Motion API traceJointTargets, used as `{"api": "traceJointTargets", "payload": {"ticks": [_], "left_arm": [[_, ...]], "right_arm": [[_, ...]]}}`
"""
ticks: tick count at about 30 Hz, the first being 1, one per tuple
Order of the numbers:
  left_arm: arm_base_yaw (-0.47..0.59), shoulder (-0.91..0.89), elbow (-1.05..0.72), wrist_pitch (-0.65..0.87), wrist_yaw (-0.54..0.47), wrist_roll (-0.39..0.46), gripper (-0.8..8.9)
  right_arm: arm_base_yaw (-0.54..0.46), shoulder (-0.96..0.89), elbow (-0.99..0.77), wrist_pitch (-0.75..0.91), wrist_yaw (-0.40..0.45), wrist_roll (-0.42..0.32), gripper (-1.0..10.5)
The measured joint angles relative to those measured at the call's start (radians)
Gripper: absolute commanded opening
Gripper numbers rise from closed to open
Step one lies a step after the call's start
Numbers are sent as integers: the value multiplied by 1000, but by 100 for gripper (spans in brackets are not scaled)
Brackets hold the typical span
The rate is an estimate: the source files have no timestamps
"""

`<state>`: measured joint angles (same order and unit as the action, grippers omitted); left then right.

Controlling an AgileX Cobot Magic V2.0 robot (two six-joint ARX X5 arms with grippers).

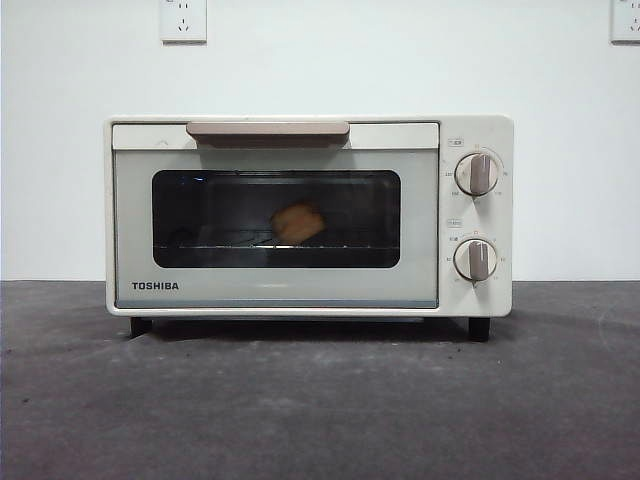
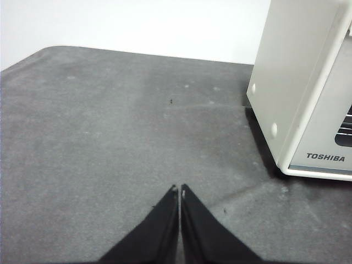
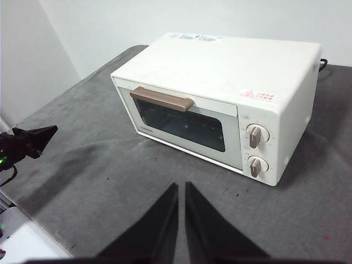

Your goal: The left arm flap open the oven, the right arm pick bread and place it into oven, the left arm flap close the oven

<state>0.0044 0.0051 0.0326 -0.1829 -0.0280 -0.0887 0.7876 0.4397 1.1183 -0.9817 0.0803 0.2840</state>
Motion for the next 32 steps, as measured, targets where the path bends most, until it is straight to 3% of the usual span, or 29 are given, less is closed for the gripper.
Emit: {"api": "traceJointTargets", "payload": {"ticks": [26,32], "left_arm": [[0,0,0,0,0,0,11],[0,0,0,0,0,0,11]], "right_arm": [[-3,0,0,0,2,0,19],[-206,-1,-21,32,25,-27,19]]}}
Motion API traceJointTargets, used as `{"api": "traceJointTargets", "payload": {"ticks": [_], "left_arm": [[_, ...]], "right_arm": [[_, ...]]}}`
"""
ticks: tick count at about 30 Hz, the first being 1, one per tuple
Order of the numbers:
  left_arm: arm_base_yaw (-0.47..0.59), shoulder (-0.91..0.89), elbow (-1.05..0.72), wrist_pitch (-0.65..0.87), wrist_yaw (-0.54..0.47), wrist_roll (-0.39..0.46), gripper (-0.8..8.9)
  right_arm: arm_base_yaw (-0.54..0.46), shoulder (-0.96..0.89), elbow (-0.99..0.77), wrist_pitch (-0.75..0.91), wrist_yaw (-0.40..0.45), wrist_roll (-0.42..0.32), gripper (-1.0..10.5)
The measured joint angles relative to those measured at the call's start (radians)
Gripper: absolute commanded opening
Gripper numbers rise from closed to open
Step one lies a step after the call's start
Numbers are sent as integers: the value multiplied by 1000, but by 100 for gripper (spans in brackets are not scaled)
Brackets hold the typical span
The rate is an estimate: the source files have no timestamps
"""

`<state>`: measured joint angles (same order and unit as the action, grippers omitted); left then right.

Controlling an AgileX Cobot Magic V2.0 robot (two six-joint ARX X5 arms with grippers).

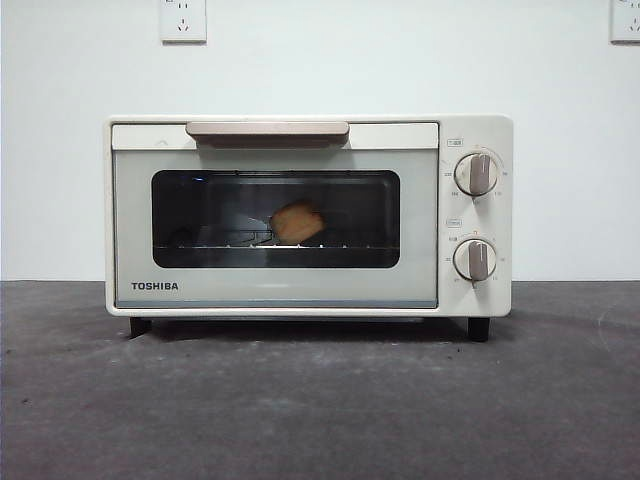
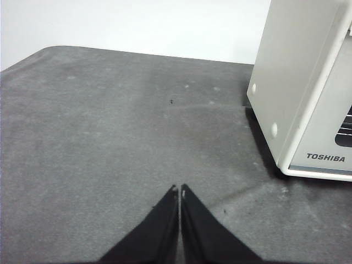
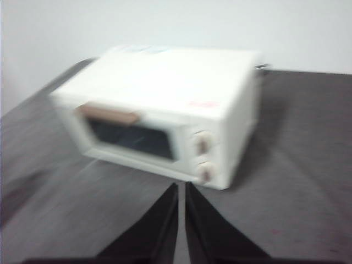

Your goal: The left arm flap open the oven, the right arm pick bread and place it into oven, the left arm flap close the oven

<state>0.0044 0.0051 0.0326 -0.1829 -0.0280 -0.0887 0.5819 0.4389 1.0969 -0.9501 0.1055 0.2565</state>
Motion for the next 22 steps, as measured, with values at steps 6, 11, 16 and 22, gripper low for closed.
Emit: {"api": "traceJointTargets", "payload": {"ticks": [6,11,16,22], "left_arm": [[0,0,0,0,0,0,11],[0,0,0,0,0,0,11],[0,0,0,0,0,0,11],[0,0,0,0,0,0,11]], "right_arm": [[-264,-66,-212,174,29,-53,19],[-401,-179,-483,447,26,-96,19],[-475,-290,-750,677,32,-104,19],[-521,-386,-937,753,105,-104,19]]}}
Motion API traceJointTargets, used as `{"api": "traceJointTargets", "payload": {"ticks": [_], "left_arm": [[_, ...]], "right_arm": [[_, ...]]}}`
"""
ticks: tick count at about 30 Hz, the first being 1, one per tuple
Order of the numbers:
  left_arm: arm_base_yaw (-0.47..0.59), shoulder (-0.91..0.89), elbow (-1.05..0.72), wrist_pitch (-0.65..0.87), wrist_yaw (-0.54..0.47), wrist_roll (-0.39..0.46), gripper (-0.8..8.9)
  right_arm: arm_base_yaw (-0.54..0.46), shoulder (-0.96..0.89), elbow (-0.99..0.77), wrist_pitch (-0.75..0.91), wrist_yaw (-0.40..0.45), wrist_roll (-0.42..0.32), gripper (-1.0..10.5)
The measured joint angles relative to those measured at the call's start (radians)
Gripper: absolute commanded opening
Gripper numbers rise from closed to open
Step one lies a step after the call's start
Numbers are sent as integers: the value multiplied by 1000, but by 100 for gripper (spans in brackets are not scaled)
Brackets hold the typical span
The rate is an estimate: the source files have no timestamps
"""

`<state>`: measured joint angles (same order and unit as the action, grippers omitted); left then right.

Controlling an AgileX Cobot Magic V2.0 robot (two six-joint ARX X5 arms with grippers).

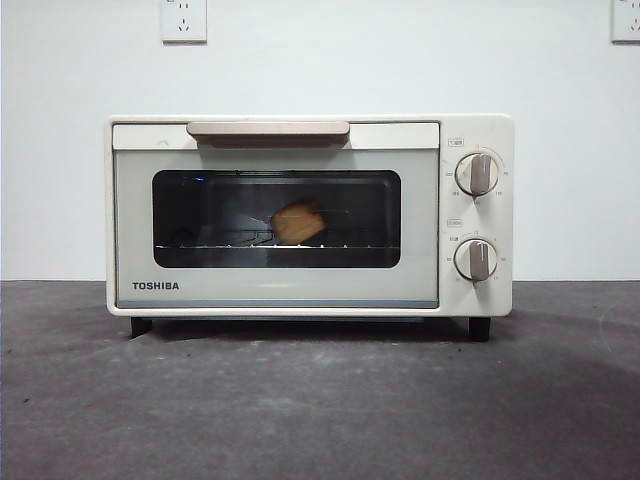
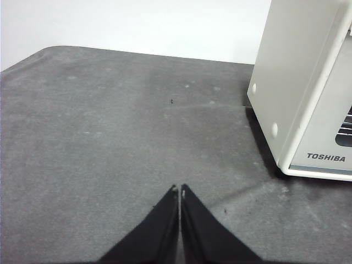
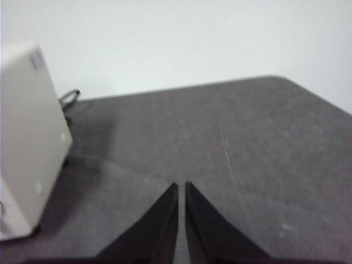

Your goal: The left arm flap open the oven, the right arm pick bread and place it into oven, the left arm flap close the oven

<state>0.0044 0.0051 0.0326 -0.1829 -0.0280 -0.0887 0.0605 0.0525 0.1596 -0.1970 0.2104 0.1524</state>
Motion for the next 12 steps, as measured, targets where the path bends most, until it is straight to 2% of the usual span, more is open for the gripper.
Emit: {"api": "traceJointTargets", "payload": {"ticks": [8,12], "left_arm": [[0,0,0,0,0,0,11],[0,0,0,0,0,0,11]], "right_arm": [[-64,-48,-67,32,-7,-3,19],[-69,-47,-116,28,-84,-39,19]]}}
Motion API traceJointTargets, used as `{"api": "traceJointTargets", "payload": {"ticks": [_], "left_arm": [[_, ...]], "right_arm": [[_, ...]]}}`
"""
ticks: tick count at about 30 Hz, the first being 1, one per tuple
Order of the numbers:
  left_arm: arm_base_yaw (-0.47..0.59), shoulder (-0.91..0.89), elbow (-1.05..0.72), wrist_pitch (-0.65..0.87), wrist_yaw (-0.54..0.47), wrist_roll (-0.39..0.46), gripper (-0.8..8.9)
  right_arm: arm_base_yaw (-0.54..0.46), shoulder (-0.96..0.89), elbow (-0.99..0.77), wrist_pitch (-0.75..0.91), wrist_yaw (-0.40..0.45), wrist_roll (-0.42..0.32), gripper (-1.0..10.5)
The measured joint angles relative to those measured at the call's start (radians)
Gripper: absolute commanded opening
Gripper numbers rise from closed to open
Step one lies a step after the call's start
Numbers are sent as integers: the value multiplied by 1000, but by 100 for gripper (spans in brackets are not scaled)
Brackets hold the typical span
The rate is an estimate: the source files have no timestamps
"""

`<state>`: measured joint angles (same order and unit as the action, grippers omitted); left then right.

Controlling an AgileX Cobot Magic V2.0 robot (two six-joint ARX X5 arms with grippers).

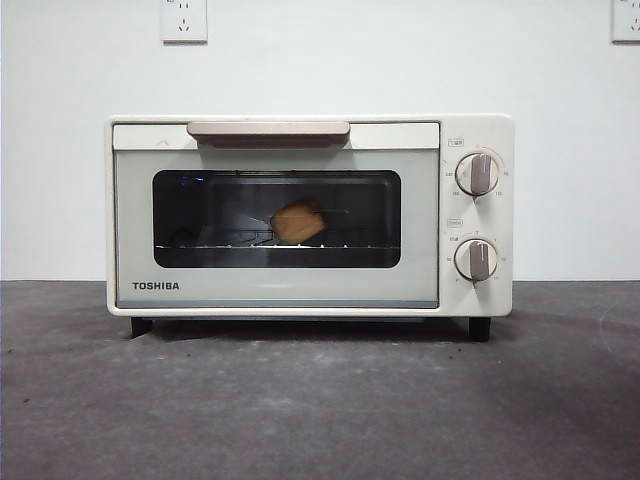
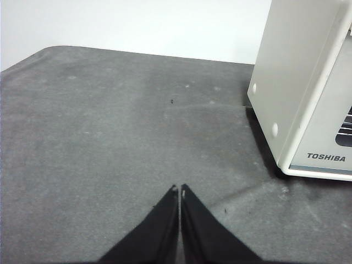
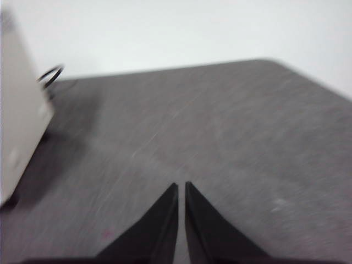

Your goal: The left arm flap open the oven, the right arm pick bread and place it into oven, the left arm flap close the oven

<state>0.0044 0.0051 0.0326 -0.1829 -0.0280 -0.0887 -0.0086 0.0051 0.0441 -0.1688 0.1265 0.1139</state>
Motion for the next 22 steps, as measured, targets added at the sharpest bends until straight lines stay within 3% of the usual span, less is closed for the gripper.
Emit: {"api": "traceJointTargets", "payload": {"ticks": [7,22], "left_arm": [[0,0,0,0,0,0,11],[0,0,0,0,0,0,11]], "right_arm": [[0,1,-26,-5,-124,-50,19],[0,1,-27,3,-127,-66,19]]}}
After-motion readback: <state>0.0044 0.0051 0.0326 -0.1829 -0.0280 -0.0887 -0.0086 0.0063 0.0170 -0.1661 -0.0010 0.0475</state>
